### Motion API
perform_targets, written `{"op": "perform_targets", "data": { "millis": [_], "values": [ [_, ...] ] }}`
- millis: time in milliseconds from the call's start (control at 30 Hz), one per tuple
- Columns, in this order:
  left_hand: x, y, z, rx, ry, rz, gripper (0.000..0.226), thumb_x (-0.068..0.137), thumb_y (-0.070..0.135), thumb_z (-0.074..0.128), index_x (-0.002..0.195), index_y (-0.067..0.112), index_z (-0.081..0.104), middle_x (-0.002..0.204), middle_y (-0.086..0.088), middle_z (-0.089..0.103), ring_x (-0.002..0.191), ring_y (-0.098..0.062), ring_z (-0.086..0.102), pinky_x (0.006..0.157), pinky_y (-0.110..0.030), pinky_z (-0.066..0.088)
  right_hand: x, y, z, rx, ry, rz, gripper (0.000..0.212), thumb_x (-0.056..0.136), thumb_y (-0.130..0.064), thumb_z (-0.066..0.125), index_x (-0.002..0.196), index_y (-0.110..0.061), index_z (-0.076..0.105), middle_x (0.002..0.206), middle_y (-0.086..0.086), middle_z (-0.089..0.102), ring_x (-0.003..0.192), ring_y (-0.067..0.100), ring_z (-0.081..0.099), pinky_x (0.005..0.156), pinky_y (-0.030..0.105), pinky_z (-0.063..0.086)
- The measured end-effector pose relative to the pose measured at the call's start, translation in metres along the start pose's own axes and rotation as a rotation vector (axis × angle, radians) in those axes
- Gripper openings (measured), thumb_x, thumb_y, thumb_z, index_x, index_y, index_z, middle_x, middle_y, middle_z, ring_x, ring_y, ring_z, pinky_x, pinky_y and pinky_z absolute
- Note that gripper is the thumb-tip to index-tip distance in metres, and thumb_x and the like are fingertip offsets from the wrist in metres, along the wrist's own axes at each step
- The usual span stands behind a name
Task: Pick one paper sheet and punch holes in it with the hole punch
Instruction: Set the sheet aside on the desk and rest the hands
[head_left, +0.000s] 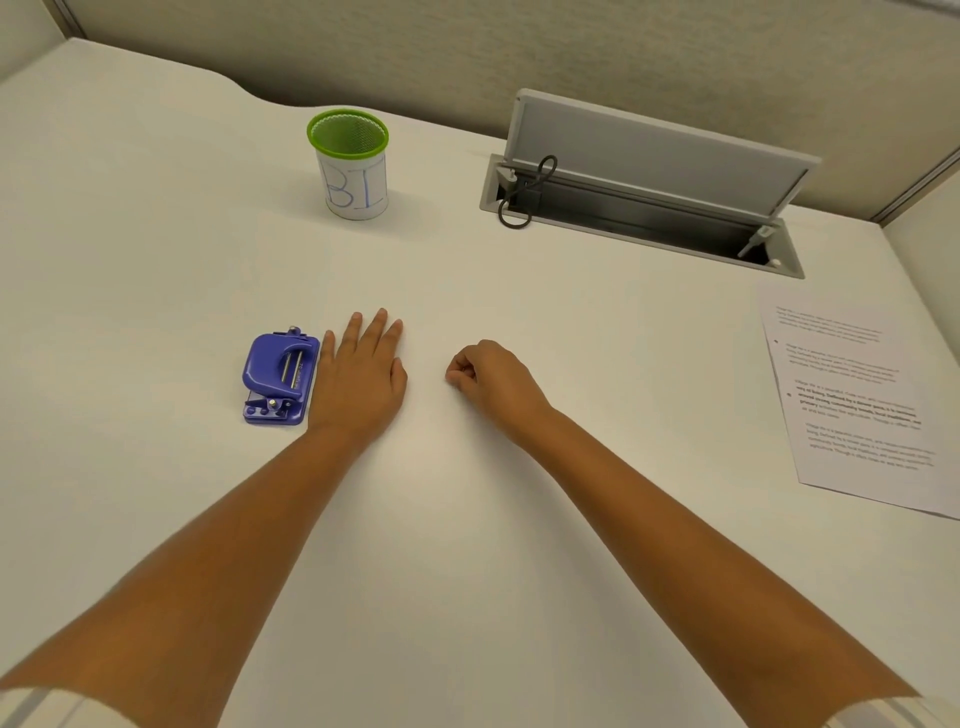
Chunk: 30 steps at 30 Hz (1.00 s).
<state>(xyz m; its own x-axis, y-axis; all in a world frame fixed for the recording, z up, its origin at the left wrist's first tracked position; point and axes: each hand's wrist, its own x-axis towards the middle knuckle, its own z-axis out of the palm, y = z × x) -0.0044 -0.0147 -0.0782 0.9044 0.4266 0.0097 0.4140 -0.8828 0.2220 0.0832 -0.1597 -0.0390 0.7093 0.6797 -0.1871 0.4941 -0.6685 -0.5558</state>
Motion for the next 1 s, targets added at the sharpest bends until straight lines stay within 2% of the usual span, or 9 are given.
{"op": "perform_targets", "data": {
  "millis": [167,267,433,633,1000],
  "values": [
    [-0.0005,0.0003,-0.0003,-0.005,0.003,0.000,0.051,0.096,0.024,0.026,0.147,0.019,0.020,0.158,-0.001,0.015,0.146,-0.023,0.007,0.117,-0.045,0.005,0.0004,-0.0027,-0.0013,0.027,-0.001,0.019,0.017,0.088,-0.012,0.053,0.088,-0.003,0.067,0.089,0.008,0.063,0.083,0.025,0.060,0.073,0.035,0.047],
    [-0.0003,0.0000,0.0000,-0.003,0.004,0.002,0.051,0.096,0.025,0.026,0.147,0.018,0.021,0.158,-0.001,0.015,0.146,-0.023,0.007,0.117,-0.046,0.005,0.0020,-0.0025,-0.0024,0.053,-0.015,0.031,0.015,0.088,-0.013,0.055,0.088,-0.004,0.067,0.083,0.001,0.059,0.078,0.019,0.056,0.071,0.032,0.044],
    [-0.0003,-0.0008,0.0001,0.009,0.005,0.004,0.052,0.096,0.025,0.026,0.147,0.019,0.020,0.158,-0.001,0.015,0.146,-0.023,0.008,0.117,-0.046,0.006,0.0054,-0.0007,-0.0030,0.090,-0.026,0.055,0.013,0.087,-0.015,0.058,0.089,-0.006,0.068,0.093,0.006,0.067,0.078,0.015,0.055,0.072,0.029,0.045],
    [0.0002,-0.0011,0.0008,0.018,-0.001,0.004,0.052,0.096,0.026,0.025,0.148,0.019,0.019,0.158,-0.001,0.014,0.146,-0.023,0.006,0.117,-0.045,0.005,0.0063,0.0009,-0.0027,0.095,-0.008,0.037,0.012,0.085,-0.016,0.062,0.091,-0.006,0.066,0.085,-0.002,0.056,0.076,0.013,0.052,0.068,0.025,0.039],
    [-0.0006,-0.0006,0.0007,0.010,0.010,0.009,0.052,0.096,0.025,0.026,0.147,0.018,0.022,0.157,-0.002,0.017,0.146,-0.024,0.009,0.117,-0.046,0.006,0.0073,0.0012,-0.0049,0.133,-0.027,0.060,0.010,0.084,-0.017,0.063,0.089,-0.008,0.066,0.081,-0.005,0.056,0.074,0.012,0.052,0.064,0.022,0.040]
  ]
}}
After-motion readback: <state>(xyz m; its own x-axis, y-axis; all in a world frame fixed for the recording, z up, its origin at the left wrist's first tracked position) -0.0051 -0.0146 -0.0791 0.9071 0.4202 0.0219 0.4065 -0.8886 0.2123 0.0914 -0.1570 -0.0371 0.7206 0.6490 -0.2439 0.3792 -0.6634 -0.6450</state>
